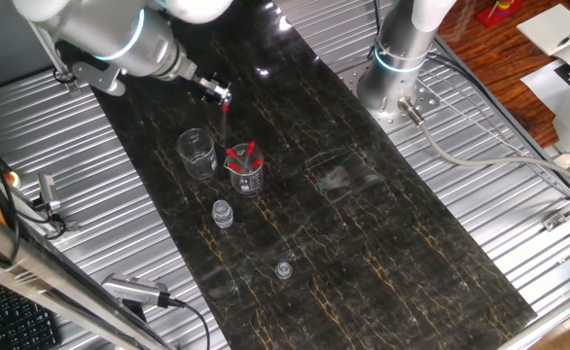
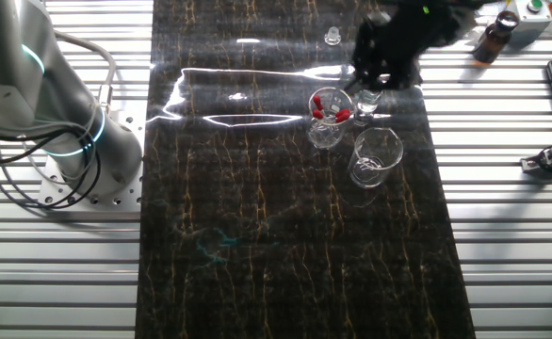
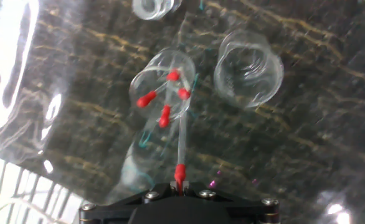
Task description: Transfer liquid using a dropper
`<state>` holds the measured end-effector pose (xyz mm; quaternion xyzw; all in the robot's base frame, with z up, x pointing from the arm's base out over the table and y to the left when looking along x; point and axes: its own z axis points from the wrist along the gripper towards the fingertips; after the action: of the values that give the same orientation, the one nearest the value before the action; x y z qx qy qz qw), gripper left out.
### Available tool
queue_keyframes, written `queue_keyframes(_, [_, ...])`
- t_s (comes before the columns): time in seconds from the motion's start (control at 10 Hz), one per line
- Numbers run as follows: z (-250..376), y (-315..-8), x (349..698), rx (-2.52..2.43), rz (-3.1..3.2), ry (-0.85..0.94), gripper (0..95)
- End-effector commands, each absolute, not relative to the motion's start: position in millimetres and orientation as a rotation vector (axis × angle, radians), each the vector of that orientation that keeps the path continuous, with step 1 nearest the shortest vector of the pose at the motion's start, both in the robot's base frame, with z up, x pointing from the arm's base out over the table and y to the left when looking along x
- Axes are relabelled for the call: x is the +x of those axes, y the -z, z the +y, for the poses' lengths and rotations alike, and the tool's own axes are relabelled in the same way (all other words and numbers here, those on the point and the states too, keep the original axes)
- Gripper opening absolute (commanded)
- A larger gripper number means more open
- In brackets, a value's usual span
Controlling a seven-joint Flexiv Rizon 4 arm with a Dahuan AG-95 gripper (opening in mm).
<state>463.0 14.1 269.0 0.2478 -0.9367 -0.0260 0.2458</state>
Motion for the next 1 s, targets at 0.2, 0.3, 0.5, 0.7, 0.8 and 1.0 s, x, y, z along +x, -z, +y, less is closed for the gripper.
queue_keyframes(0.2, [19.2,-256.7,448.2,0.663,-2.574,0.073,0.0])
queue_keyframes(0.3, [20.7,-253.1,447.0,0.661,-2.577,0.070,0.0])
queue_keyframes(0.5, [26.7,-243.1,445.9,0.648,-2.585,0.080,0.0])
queue_keyframes(0.7, [34.0,-232.5,447.4,0.646,-2.586,0.077,0.0])
queue_keyframes(0.8, [39.7,-224.8,449.0,0.640,-2.587,0.071,0.0])
queue_keyframes(1.0, [51.3,-206.2,451.9,0.642,-2.588,0.060,0.0])
